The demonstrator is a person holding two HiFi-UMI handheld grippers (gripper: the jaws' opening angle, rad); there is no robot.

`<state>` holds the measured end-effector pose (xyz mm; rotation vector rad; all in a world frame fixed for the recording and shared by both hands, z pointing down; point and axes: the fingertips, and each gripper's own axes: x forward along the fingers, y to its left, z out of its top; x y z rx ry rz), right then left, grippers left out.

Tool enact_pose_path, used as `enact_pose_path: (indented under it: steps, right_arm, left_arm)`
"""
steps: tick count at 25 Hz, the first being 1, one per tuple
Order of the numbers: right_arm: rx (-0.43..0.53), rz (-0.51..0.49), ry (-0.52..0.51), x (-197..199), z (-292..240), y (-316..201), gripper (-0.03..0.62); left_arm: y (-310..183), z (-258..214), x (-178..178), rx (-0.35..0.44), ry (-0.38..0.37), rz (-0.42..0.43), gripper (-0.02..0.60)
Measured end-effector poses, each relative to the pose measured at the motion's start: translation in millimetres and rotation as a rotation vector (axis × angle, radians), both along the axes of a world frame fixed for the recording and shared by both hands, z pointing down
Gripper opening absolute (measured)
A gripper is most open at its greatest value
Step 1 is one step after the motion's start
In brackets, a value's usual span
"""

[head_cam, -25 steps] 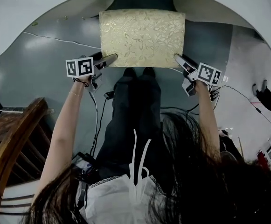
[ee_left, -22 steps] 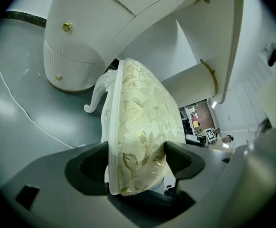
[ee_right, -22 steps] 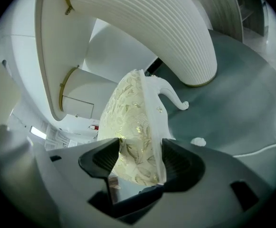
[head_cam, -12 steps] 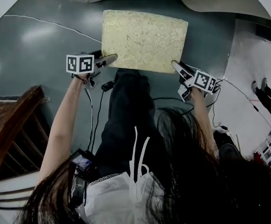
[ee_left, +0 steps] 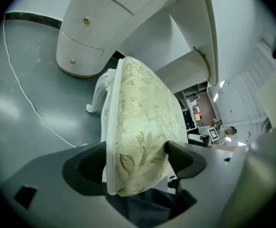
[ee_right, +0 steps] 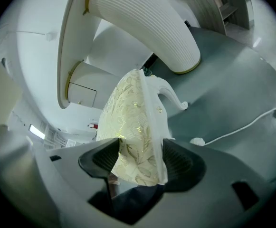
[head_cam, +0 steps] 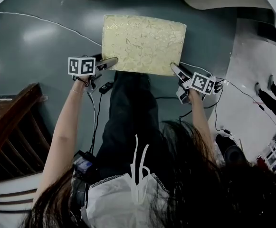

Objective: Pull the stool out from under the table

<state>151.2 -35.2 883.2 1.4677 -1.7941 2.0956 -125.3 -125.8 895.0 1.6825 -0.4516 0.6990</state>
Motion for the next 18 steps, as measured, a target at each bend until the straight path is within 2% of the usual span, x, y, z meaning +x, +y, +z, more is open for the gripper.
enact_pose_path:
  steps: [4,8,10,14,18]
  right_arm:
    - [0.016,0.022,0.042,1.5,-2.9,0.1,0.293]
    - [0.009,0.025,0.116,5.0,-4.7,1.6,0.294]
    - [0.019,0.027,0.154,9.9,-10.8,-1.5,0.293]
    - [0.079,0.037,0.174,15.8,-38.5,-17.8,0.293]
    - [0.161,0.007,0.203,10.8,-82.1,-28.4,0.293]
  left_arm:
    - [0.1,-1.7,-0.6,0.023,-0.036,-0.019,0.397]
    - [-9.6,-6.7,-16.1,0.15,-0.143,-0.019,0.396]
    - [-18.7,-18.0,-19.1,0.195,-0.157,-0.047,0.394]
    - [-42.2,-60.7,5.1,0.241,-0.05,-0.147,0.394]
    - [-48.4,-108.2,46.7,0.304,0.026,-0.1,0.393]
